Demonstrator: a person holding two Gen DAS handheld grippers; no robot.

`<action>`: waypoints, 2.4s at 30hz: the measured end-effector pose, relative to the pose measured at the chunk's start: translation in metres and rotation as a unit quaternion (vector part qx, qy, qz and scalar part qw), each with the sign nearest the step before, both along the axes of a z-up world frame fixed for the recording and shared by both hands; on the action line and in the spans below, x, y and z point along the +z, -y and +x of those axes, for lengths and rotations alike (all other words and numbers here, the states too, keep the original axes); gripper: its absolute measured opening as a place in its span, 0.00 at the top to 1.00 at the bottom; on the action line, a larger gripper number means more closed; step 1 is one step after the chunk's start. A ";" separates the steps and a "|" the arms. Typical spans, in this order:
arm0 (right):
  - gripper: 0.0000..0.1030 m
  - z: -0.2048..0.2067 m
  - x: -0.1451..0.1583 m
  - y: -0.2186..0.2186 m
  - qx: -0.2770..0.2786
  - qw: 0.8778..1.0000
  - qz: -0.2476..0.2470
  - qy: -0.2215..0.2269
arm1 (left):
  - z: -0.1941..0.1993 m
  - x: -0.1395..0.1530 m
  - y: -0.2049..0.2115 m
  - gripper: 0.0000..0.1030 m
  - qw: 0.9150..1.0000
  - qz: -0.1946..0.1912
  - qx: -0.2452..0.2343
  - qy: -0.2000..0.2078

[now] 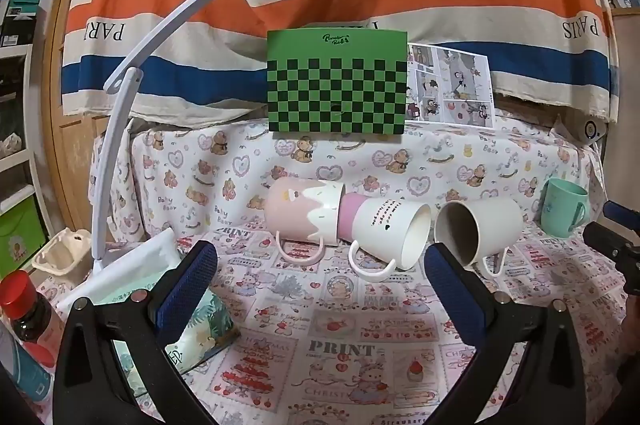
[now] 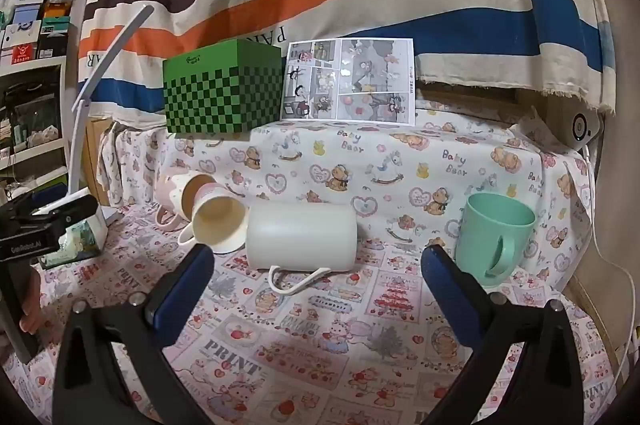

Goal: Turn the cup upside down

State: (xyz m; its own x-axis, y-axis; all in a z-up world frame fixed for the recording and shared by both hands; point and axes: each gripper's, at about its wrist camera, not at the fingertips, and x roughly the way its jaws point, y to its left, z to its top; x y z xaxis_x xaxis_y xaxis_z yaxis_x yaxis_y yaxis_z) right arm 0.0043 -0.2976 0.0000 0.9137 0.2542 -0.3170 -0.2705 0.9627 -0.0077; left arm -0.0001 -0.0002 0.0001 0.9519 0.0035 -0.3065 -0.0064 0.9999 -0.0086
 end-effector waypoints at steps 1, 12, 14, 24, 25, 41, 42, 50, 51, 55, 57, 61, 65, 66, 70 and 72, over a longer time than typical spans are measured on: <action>0.00 0.000 0.000 0.001 0.001 1.000 0.011 -0.007 | 0.000 0.000 0.000 0.00 1.000 0.001 0.000 0.000; 0.00 0.002 -0.001 -0.001 0.005 1.000 0.002 -0.007 | 0.002 -0.001 0.002 0.00 1.000 0.000 -0.001 -0.007; 0.00 0.002 -0.001 0.000 0.006 1.000 0.002 -0.008 | 0.001 0.000 0.002 0.00 1.000 -0.001 -0.001 -0.007; 0.00 0.002 -0.001 0.001 0.005 1.000 0.002 -0.006 | -0.001 0.004 0.004 0.00 1.000 0.001 -0.007 -0.002; 0.00 0.002 -0.001 0.001 0.006 1.000 0.002 -0.007 | -0.001 0.005 0.004 0.00 1.000 0.001 -0.008 -0.002; 0.00 0.003 0.000 0.001 0.005 1.000 0.002 -0.008 | 0.001 0.004 0.001 0.00 1.000 -0.001 0.001 -0.002; 0.00 0.003 -0.001 0.001 0.005 1.000 0.002 -0.008 | 0.001 0.004 0.001 0.00 1.000 -0.001 0.001 -0.003; 0.00 0.003 0.000 0.001 0.005 1.000 0.002 -0.008 | 0.001 0.002 0.001 0.00 1.000 -0.001 0.001 -0.003; 0.00 0.003 0.000 0.001 0.005 1.000 0.002 -0.008 | 0.001 0.002 0.001 0.00 1.000 -0.001 0.001 -0.003; 0.00 0.004 -0.001 0.001 0.005 1.000 0.002 -0.008 | 0.001 0.003 0.001 0.00 1.000 -0.001 0.001 -0.003; 0.00 0.004 -0.001 0.001 0.005 1.000 0.002 -0.009 | 0.001 0.003 0.001 0.00 1.000 -0.001 0.001 -0.004; 0.00 0.004 -0.001 0.001 0.005 1.000 0.002 -0.008 | 0.001 0.002 0.001 0.00 1.000 -0.001 0.001 -0.003; 0.00 0.003 0.000 0.001 0.005 1.000 0.002 -0.009 | 0.001 0.002 0.001 0.00 1.000 -0.001 0.001 -0.003; 0.00 0.003 -0.001 0.001 0.005 1.000 0.002 -0.009 | 0.001 0.002 0.001 0.00 1.000 -0.001 0.001 -0.003; 0.00 0.003 -0.001 0.001 0.005 1.000 0.002 -0.009 | 0.001 0.003 0.001 0.00 1.000 -0.001 0.001 -0.003; 0.00 0.002 0.000 0.001 0.005 1.000 0.002 -0.009 | 0.001 0.003 0.001 0.00 1.000 -0.001 0.001 -0.003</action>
State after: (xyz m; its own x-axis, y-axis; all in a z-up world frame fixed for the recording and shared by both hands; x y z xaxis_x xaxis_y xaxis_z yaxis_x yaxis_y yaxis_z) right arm 0.0068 -0.2986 -0.0004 0.9049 0.2649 -0.3330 -0.2806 0.9598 0.0011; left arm 0.0012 -0.0011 0.0026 0.9499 0.0053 -0.3124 -0.0087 0.9999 -0.0096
